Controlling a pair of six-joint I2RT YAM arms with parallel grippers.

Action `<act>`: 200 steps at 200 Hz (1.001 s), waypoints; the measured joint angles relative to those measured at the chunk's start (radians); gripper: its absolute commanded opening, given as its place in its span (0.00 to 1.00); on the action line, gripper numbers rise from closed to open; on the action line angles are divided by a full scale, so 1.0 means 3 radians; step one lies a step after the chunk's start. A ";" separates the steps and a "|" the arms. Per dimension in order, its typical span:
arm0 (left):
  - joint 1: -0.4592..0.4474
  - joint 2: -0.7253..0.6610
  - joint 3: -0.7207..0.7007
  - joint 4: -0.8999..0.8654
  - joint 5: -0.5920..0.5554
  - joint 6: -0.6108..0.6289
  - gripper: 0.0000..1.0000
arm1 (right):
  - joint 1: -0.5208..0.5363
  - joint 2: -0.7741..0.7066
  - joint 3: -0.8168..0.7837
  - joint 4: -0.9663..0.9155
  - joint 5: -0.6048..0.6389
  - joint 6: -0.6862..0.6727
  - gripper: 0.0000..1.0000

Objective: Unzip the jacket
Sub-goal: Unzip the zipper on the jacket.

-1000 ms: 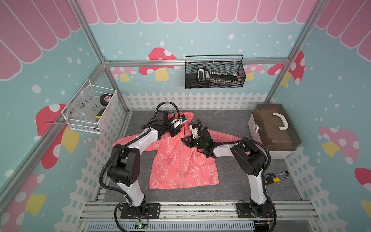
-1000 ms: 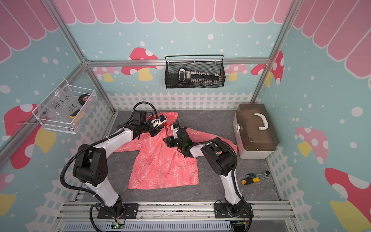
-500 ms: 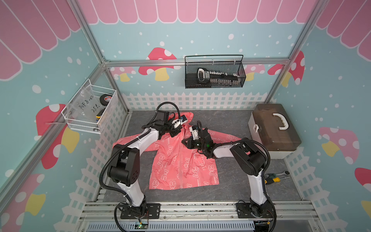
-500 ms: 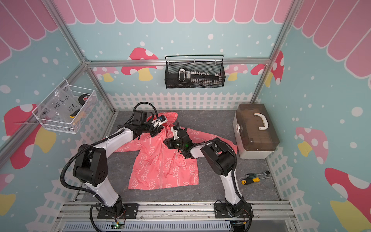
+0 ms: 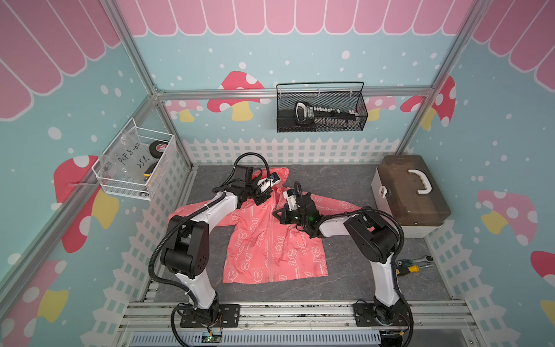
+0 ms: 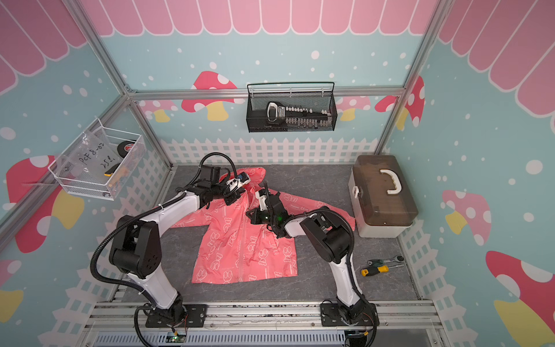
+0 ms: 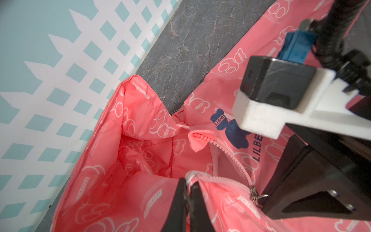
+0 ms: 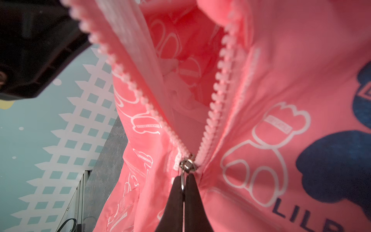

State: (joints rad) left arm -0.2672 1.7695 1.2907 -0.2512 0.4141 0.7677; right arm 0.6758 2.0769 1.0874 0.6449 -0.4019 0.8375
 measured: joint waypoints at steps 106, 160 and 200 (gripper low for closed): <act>-0.0010 0.0055 0.0064 -0.0003 -0.0098 -0.0020 0.00 | 0.0005 -0.0174 -0.0144 0.0001 -0.0031 -0.0071 0.00; -0.0034 0.0139 0.0089 -0.0056 -0.0161 -0.0076 0.00 | 0.0139 -0.0196 -0.0534 0.0418 -0.0005 0.0061 0.00; -0.0034 0.0158 0.0104 -0.0078 -0.0211 -0.0112 0.00 | 0.0303 -0.0175 -0.0778 0.0765 0.0022 0.0237 0.00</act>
State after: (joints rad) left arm -0.2775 1.8168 1.3220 -0.2745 0.3508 0.7341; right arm 0.7666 2.0243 0.8539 0.8745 -0.3954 0.9085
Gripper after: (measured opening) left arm 0.055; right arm 0.048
